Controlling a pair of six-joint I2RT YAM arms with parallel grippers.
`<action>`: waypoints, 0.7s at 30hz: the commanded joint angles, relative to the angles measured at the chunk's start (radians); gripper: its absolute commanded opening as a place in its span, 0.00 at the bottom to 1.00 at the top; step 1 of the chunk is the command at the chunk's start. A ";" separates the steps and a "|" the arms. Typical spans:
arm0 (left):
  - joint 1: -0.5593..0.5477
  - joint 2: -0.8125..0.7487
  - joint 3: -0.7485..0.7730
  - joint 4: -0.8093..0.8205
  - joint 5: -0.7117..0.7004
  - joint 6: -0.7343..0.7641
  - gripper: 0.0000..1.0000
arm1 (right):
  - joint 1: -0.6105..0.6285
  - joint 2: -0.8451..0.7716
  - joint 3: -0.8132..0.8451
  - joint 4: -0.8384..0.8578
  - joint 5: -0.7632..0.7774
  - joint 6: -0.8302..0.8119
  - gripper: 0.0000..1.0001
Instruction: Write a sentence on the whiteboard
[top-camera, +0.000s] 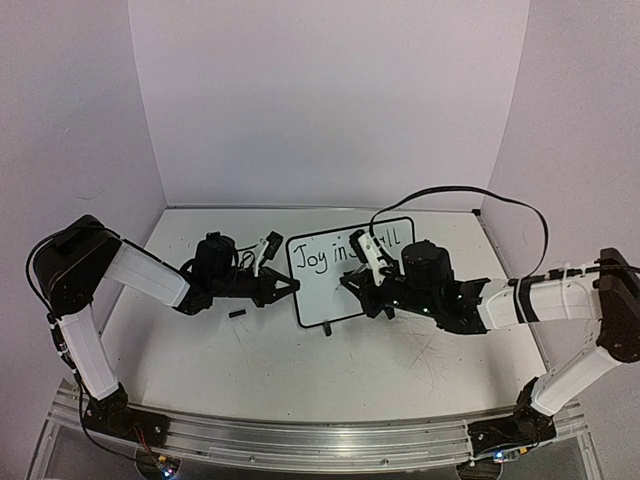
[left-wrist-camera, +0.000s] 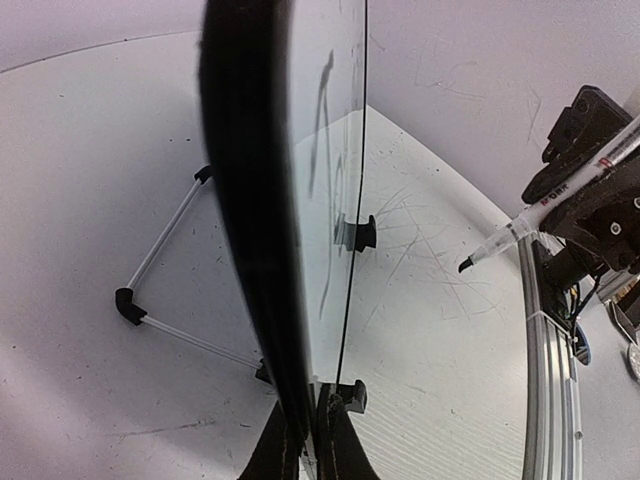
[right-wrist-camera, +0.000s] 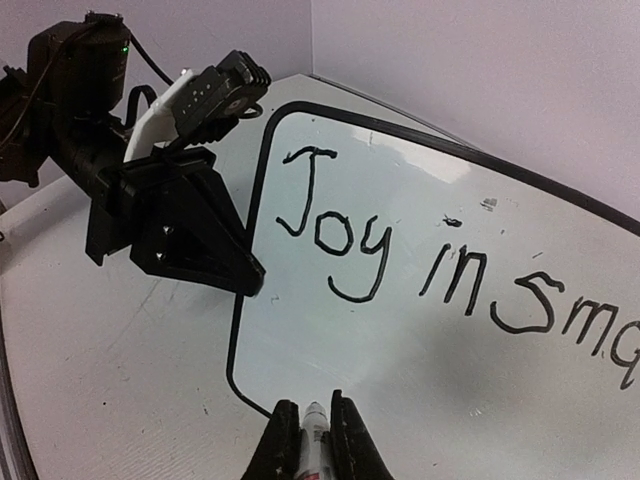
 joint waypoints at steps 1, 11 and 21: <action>0.007 -0.014 0.006 -0.058 -0.125 0.046 0.00 | 0.035 0.040 0.057 0.084 0.062 -0.012 0.00; 0.003 -0.012 0.010 -0.061 -0.128 0.050 0.00 | 0.072 0.104 0.093 0.114 0.097 -0.018 0.00; 0.001 -0.012 0.014 -0.063 -0.121 0.057 0.00 | 0.087 0.145 0.104 0.136 0.128 -0.044 0.00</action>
